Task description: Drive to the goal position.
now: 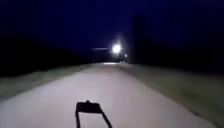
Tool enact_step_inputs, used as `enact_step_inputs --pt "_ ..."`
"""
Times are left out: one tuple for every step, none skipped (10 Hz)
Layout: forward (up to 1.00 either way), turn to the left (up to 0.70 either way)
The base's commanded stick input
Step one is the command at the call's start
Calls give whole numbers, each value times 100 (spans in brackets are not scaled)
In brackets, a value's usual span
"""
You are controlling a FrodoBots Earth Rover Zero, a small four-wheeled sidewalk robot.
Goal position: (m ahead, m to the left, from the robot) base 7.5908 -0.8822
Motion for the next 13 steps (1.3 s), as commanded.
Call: enact_step_inputs --pt "100 0" --pt "100 0" --pt "100 0" --pt "100 0" --pt "100 0" --pt "100 0" --pt "100 0" --pt "100 0" --pt "100 0" --pt "100 0" --pt "100 0" --pt "100 0" --pt "100 0"
